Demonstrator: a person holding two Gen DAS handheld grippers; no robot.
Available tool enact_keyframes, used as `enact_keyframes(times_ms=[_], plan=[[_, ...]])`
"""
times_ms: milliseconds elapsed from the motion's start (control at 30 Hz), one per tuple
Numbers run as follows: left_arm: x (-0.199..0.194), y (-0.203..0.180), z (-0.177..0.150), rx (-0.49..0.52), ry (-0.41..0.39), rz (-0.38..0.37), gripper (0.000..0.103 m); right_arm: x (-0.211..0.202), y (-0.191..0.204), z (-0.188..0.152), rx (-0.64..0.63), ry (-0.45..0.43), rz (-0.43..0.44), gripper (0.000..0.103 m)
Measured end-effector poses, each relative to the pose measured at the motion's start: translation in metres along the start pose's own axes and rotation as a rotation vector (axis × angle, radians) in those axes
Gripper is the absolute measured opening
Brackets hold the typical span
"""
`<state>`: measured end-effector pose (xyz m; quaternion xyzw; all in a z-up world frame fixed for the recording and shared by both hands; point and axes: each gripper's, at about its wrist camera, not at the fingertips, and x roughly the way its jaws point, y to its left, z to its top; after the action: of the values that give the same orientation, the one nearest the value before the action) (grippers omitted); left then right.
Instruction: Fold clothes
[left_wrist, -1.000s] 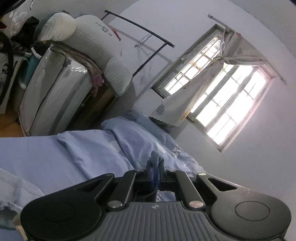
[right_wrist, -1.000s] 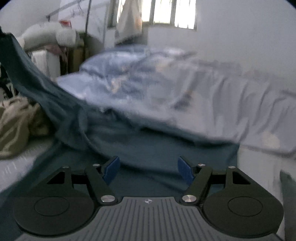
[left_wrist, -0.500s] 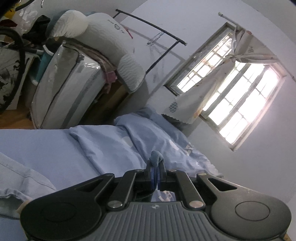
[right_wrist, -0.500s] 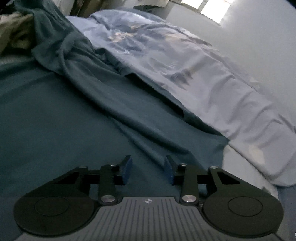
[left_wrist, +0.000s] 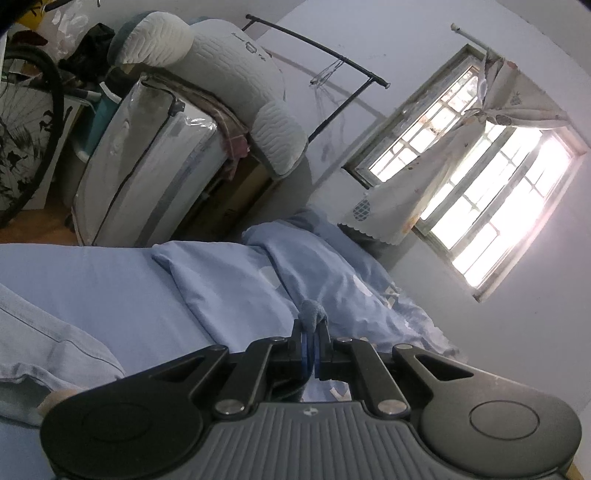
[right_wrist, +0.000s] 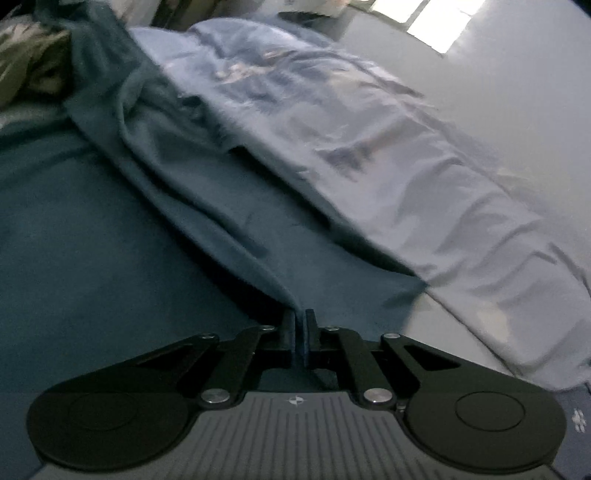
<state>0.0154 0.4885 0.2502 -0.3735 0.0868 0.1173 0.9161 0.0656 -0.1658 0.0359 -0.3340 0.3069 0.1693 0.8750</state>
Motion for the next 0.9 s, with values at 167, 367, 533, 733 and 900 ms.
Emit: enact_keyframes(times_ms=[167,367,533,733,900], plan=[[0.001,-0.003,-0.004,0.003,0.013,-0.009,0.001,-0.017,-0.009,-0.012,0.006,0.068,0.052,0.004],[0.001,-0.008,-0.007,0.020,0.024,-0.033,0.001,-0.048,-0.017,0.007,0.069,-0.007,0.213,0.018],[0.003,-0.010,-0.010,0.022,0.035,-0.065,0.001,-0.027,-0.020,0.065,0.106,-0.129,0.332,0.034],[0.003,-0.009,-0.015,0.029,0.061,-0.114,0.001,0.063,-0.021,0.121,-0.037,0.014,0.426,0.035],[0.002,-0.005,-0.016,0.042,0.058,-0.143,0.001,0.094,-0.023,0.138,-0.194,0.056,0.477,0.043]])
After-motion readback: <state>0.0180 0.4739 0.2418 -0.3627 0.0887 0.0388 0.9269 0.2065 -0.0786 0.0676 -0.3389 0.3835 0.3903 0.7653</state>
